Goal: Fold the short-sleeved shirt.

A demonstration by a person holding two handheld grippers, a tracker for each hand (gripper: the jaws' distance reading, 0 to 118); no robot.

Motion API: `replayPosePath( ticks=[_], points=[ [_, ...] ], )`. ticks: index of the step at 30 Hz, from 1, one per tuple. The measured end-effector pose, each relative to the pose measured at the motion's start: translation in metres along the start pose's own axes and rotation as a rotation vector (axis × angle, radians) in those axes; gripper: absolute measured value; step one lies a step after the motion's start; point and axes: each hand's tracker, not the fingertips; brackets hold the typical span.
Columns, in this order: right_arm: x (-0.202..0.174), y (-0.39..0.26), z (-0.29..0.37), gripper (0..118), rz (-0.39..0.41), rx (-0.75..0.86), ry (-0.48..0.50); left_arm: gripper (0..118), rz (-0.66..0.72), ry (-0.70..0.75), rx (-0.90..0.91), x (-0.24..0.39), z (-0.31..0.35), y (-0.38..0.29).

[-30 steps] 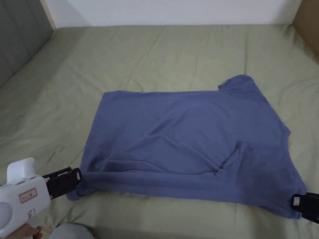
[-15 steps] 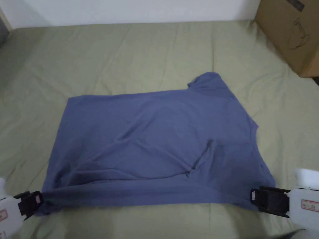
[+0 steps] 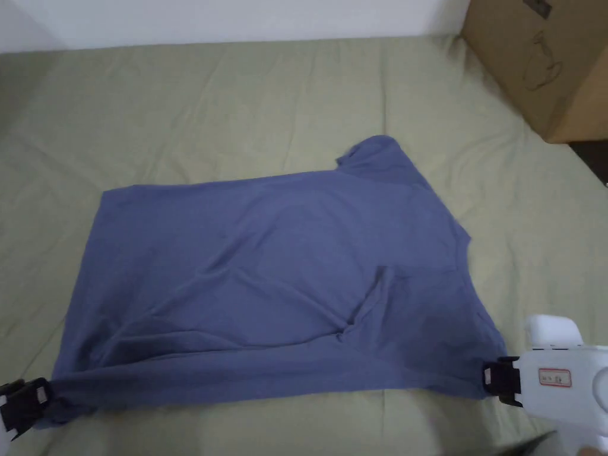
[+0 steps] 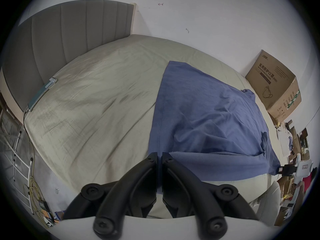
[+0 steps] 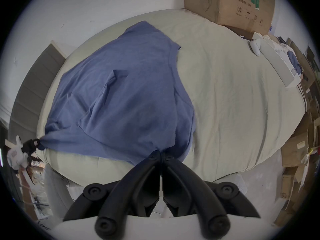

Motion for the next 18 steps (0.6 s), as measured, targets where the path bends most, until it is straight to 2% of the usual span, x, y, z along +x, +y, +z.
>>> replayPosePath(
  ticks=[3, 8, 11, 15, 18],
  points=[
    [0.009, 0.004, 0.005, 1, -0.073, 0.009, 0.058, 4, -0.007, 0.001, -0.001, 0.001, 0.001, 0.001],
    [0.007, 0.011, 0.010, 1, -0.058, 0.023, 0.050, 4, -0.013, -0.001, 0.006, 0.004, 0.006, 0.007],
    [0.008, 0.022, 0.013, 1, -0.082, 0.034, 0.074, 4, -0.013, 0.000, 0.010, 0.006, 0.006, 0.016],
    [0.003, 0.051, 0.012, 1, -0.046, 0.067, 0.056, 4, -0.024, 0.003, 0.031, 0.012, -0.003, 0.043],
    [0.004, 0.083, 0.001, 1, -0.071, 0.093, 0.074, 4, -0.059, 0.011, 0.047, 0.020, -0.021, 0.072]
  ],
)
